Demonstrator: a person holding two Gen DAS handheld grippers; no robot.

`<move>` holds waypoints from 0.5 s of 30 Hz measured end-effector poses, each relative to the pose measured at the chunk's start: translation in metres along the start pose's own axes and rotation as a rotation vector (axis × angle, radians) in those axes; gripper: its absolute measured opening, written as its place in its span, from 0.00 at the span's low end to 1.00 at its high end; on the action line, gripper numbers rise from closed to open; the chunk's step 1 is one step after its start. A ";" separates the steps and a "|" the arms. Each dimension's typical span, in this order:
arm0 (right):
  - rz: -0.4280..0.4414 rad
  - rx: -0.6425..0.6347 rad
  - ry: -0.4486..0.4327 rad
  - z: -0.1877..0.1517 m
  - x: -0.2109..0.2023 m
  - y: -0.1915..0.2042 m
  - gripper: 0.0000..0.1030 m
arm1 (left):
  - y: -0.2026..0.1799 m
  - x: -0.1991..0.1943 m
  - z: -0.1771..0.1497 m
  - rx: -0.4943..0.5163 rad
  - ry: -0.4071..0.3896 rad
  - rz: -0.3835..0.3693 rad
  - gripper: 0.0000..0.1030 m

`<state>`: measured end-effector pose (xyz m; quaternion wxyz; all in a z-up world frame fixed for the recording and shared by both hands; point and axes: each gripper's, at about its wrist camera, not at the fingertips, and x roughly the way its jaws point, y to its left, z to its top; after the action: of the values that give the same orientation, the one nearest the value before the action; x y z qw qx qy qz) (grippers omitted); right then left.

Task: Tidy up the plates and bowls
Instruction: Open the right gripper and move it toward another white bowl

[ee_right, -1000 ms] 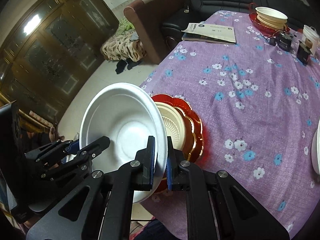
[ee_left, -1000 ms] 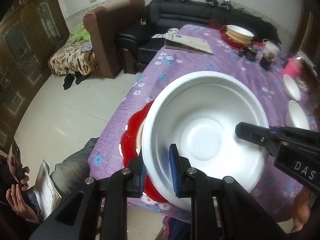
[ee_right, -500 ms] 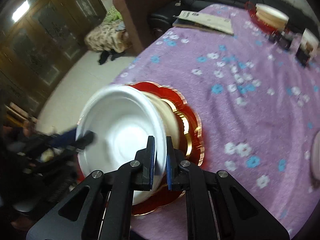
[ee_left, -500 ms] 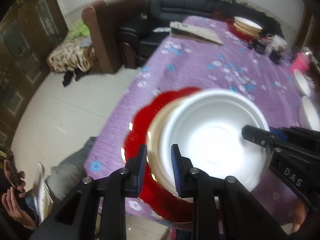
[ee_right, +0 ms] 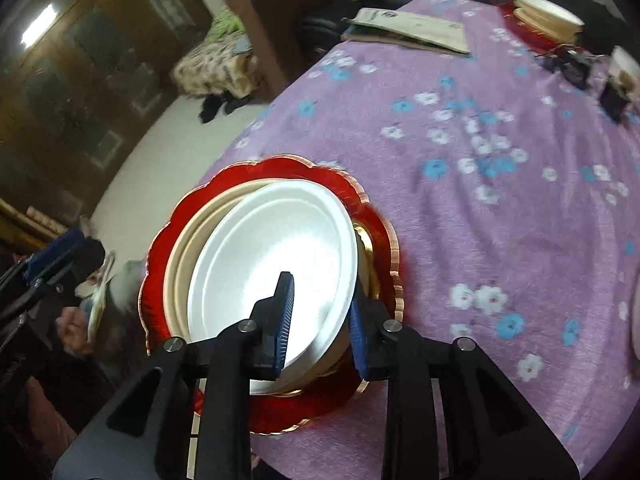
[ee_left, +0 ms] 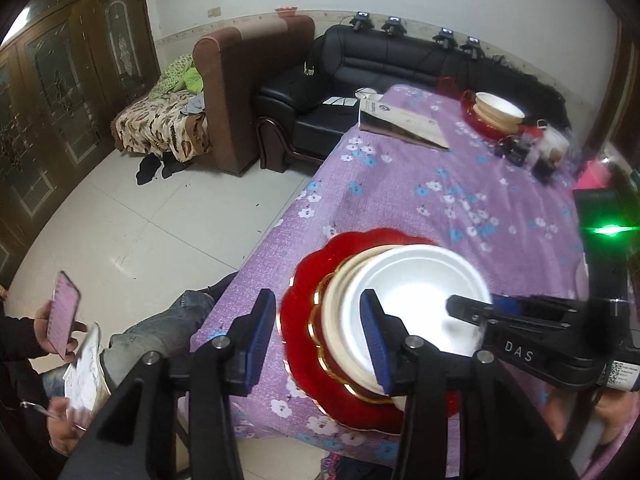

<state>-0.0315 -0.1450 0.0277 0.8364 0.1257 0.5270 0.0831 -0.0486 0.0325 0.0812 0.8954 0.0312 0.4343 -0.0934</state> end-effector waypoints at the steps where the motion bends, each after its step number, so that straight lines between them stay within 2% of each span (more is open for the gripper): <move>1: 0.040 0.008 -0.007 0.000 -0.001 -0.004 0.25 | -0.003 0.000 0.000 0.002 0.003 -0.004 0.44; 4: 0.099 0.025 -0.025 0.001 -0.013 -0.022 0.25 | -0.018 -0.001 0.000 0.019 0.007 -0.029 0.45; 7: 0.073 0.014 -0.091 -0.004 -0.046 -0.047 0.25 | -0.044 -0.003 0.001 0.043 0.004 -0.075 0.48; 8: 0.063 0.013 -0.117 -0.007 -0.058 -0.056 0.25 | -0.055 -0.003 0.001 0.056 0.004 -0.097 0.53; 10: 0.003 0.007 -0.173 -0.019 -0.088 -0.081 0.25 | -0.086 -0.001 0.002 0.103 0.012 -0.152 0.59; 15: -0.217 0.082 -0.274 -0.057 -0.171 -0.168 0.25 | -0.172 0.018 0.008 0.211 0.090 -0.277 0.60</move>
<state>-0.1555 -0.3447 0.1016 0.8985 0.1121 0.4217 -0.0470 -0.0652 -0.1402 0.0767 0.8454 0.0689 0.4617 -0.2596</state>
